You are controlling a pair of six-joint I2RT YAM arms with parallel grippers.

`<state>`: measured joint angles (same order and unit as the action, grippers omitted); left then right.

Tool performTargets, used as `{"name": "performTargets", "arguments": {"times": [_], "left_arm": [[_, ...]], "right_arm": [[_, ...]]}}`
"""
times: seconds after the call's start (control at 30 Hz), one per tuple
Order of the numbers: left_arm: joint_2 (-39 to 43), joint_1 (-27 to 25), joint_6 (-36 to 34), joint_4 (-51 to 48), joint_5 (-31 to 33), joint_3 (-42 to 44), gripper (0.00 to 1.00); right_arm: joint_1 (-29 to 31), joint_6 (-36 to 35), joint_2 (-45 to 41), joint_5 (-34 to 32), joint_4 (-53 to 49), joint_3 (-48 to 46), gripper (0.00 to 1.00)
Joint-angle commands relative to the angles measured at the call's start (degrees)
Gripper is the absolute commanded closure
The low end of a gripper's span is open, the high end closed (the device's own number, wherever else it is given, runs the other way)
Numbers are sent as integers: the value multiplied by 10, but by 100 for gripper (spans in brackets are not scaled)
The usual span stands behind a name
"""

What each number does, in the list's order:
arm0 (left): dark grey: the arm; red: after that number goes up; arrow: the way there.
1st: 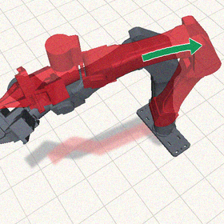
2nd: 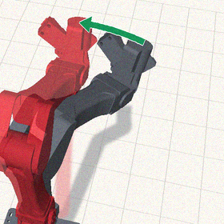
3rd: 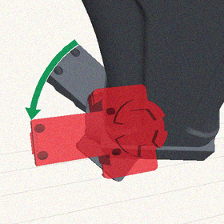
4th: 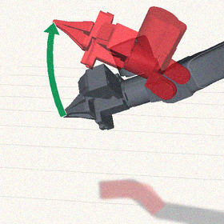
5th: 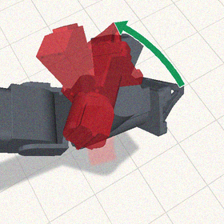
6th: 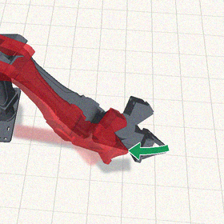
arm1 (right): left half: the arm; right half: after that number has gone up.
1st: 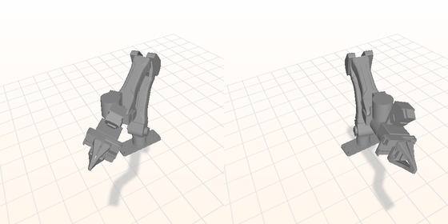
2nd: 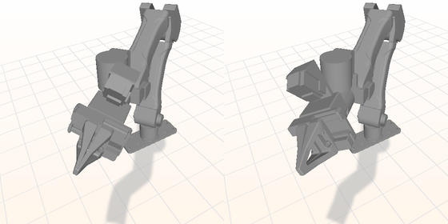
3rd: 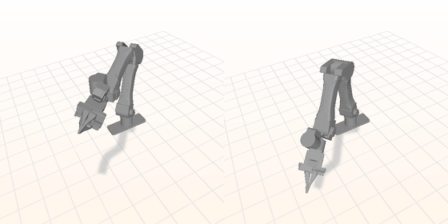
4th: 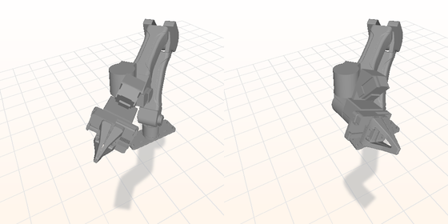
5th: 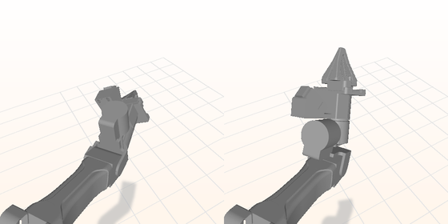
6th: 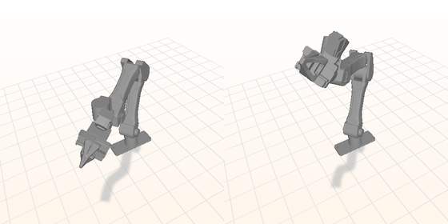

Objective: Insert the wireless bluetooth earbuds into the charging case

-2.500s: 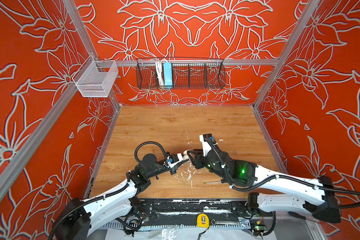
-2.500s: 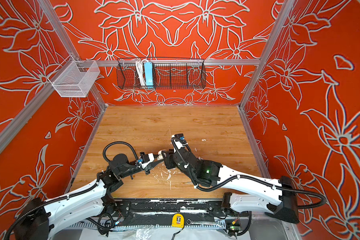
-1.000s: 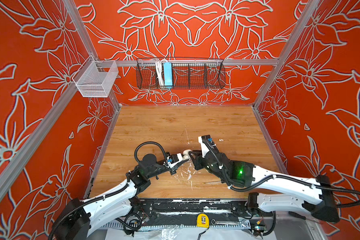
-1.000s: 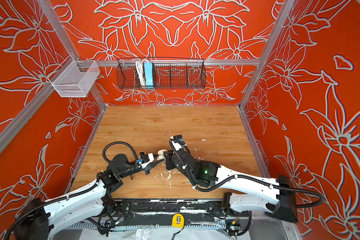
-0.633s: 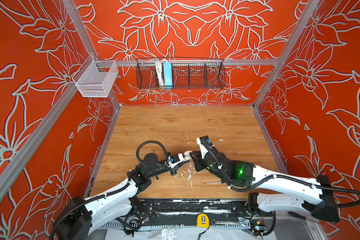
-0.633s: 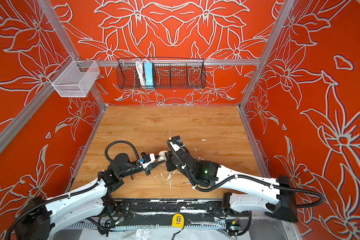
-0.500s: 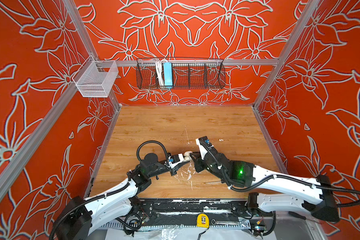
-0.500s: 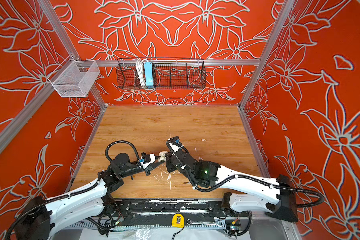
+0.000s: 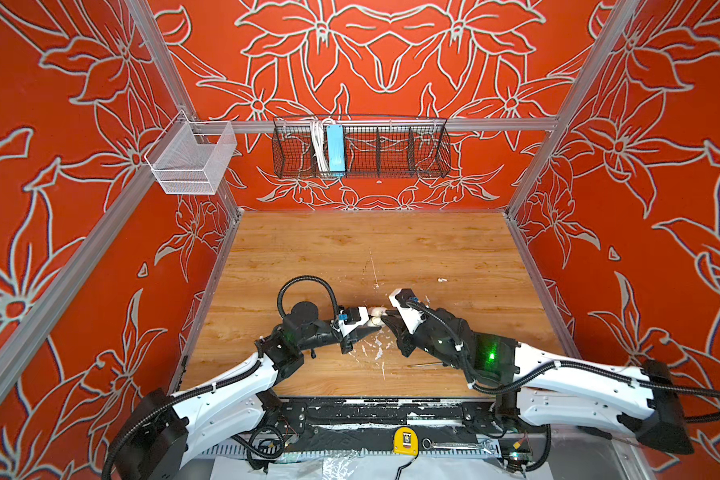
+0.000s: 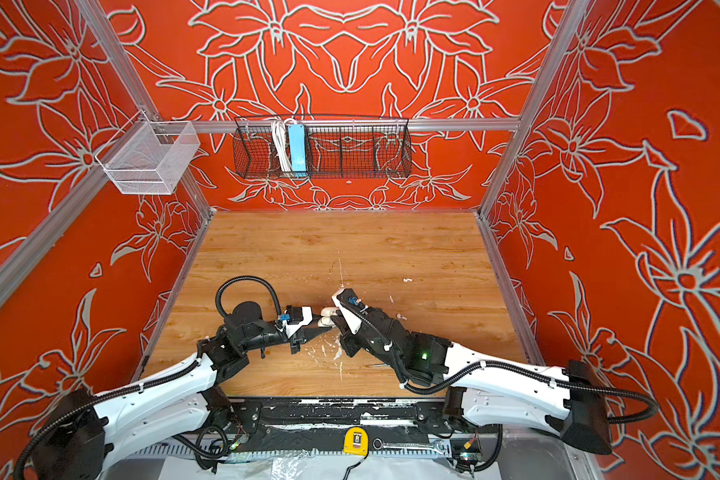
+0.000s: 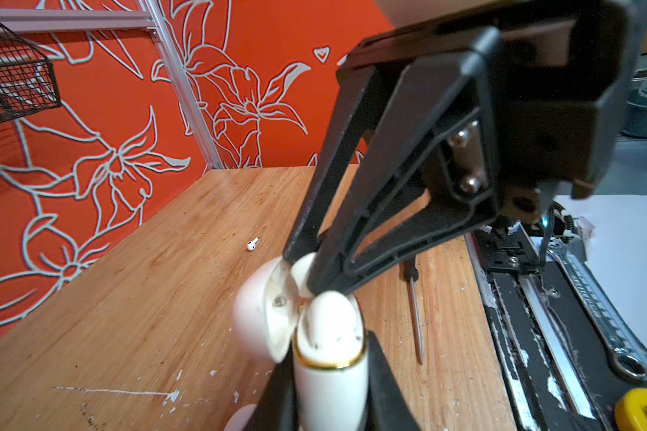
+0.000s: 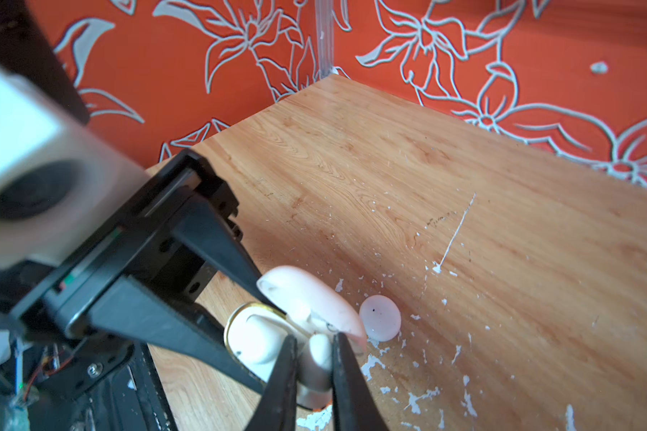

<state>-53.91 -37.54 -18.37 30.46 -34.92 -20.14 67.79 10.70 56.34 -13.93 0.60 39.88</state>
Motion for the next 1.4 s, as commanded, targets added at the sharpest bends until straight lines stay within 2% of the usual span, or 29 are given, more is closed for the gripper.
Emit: {"name": "performTargets", "arguments": {"times": [0.0, 0.2, 0.4, 0.47, 0.5, 0.67, 0.77, 0.87, 0.97, 1.2, 1.37], "left_arm": [[6, 1, 4, 43, -48, -18, 100], [18, 1, 9, 49, -75, -17, 100], [19, 1, 11, 52, -95, -20, 100], [23, 1, 9, 50, -97, -20, 100], [25, 1, 8, 50, -97, -18, 100], [27, 1, 10, 52, -103, -17, 100], [26, 1, 12, 56, -110, -18, 100], [28, 1, 13, 57, -110, -18, 100], [28, 1, 11, 54, -110, -18, 100], [23, 1, 8, 55, -103, -17, 100], [20, 0, 4, 58, -92, -14, 100]], "right_arm": [[2, -82, -13, 56, 25, -35, 96], [2, -110, -52, 100, 70, -93, 96], [2, -125, -54, 175, 83, -102, 94], [2, -128, -53, 177, 81, -100, 93], [2, -129, -54, 175, 79, -100, 89], [2, -135, -68, 181, 83, -113, 82], [2, -135, -76, 170, 91, -123, 70], [2, -136, -82, 160, 91, -127, 62], [2, -129, -91, 157, 87, -124, 48], [2, -104, -126, 112, 38, -98, 45], [2, -61, -191, 51, 11, -91, 42]]}}
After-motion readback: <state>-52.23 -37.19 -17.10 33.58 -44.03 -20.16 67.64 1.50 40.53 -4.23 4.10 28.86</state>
